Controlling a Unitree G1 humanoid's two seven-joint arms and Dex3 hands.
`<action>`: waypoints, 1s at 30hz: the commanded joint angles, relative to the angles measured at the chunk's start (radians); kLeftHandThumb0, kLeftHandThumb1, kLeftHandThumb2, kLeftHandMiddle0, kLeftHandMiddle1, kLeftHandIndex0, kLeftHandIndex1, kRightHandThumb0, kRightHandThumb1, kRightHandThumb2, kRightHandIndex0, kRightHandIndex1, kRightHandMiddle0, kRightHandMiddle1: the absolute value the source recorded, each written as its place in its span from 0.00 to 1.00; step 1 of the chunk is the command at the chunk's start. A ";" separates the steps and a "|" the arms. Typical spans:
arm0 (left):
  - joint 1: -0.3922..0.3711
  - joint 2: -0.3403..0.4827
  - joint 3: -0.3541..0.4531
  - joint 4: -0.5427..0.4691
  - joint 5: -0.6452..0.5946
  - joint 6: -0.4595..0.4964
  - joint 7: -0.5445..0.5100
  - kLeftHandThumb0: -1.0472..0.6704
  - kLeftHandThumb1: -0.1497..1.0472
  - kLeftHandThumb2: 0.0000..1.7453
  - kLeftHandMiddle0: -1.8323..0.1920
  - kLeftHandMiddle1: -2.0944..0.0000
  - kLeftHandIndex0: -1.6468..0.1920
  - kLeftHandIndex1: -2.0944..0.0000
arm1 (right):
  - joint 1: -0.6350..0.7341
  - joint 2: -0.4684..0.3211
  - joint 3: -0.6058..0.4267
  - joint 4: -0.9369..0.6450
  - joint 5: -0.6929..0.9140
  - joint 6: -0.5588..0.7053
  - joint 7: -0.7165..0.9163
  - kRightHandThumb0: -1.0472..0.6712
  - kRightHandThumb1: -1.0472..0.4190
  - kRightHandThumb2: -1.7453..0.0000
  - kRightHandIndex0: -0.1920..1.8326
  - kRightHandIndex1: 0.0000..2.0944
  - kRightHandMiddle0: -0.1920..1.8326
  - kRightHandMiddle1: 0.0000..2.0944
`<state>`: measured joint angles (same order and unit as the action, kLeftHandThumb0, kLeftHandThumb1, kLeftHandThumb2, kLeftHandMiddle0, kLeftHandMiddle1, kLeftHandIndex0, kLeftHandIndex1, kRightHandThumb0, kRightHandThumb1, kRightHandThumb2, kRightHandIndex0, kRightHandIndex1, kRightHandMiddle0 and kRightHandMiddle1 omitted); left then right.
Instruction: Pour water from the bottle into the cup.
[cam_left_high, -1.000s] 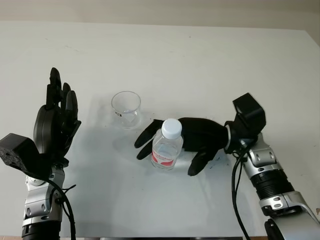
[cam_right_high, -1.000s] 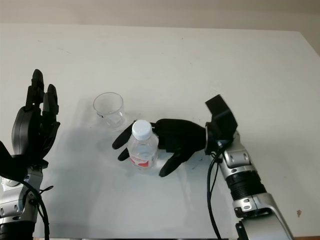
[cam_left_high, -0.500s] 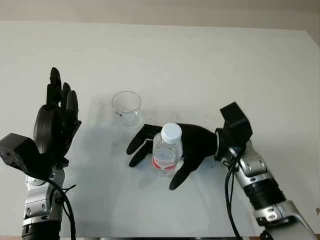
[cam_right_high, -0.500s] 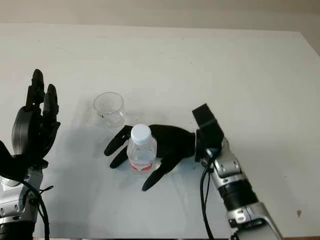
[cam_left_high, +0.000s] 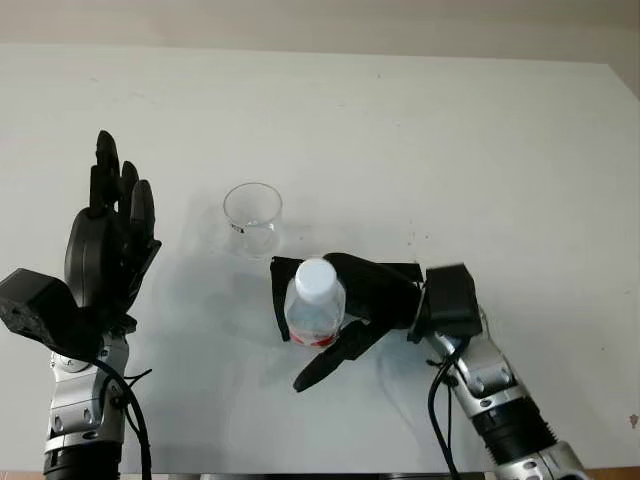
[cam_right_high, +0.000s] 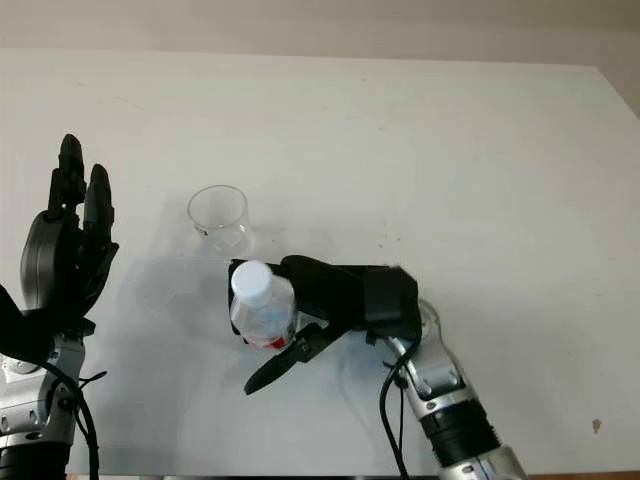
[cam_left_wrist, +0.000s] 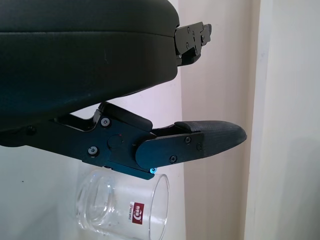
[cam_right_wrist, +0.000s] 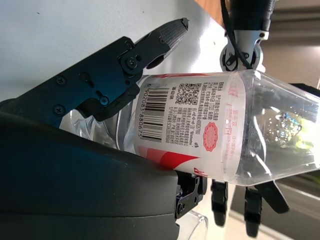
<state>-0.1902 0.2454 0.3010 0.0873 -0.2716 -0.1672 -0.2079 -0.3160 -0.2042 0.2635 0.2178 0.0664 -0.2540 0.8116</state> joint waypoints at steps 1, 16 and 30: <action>0.007 -0.001 0.005 -0.002 -0.001 -0.012 -0.001 0.19 1.00 0.31 1.00 1.00 1.00 1.00 | 0.035 0.007 0.010 0.019 -0.007 -0.021 -0.015 0.38 0.05 0.96 0.96 1.00 0.89 1.00; -0.001 0.002 0.005 0.011 -0.001 -0.013 -0.001 0.18 1.00 0.31 1.00 1.00 1.00 1.00 | 0.016 0.020 -0.062 -0.014 -0.039 0.000 -0.240 0.42 0.00 0.72 1.00 1.00 1.00 1.00; -0.008 0.000 0.000 0.019 -0.003 -0.012 -0.006 0.19 1.00 0.31 1.00 1.00 1.00 1.00 | -0.471 -0.086 -0.232 0.404 -0.177 -0.132 -0.545 0.52 0.02 0.80 0.90 1.00 0.91 1.00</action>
<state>-0.1947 0.2453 0.2995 0.1089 -0.2731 -0.1723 -0.2126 -0.7350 -0.2797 0.0308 0.5821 -0.0915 -0.3554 0.2888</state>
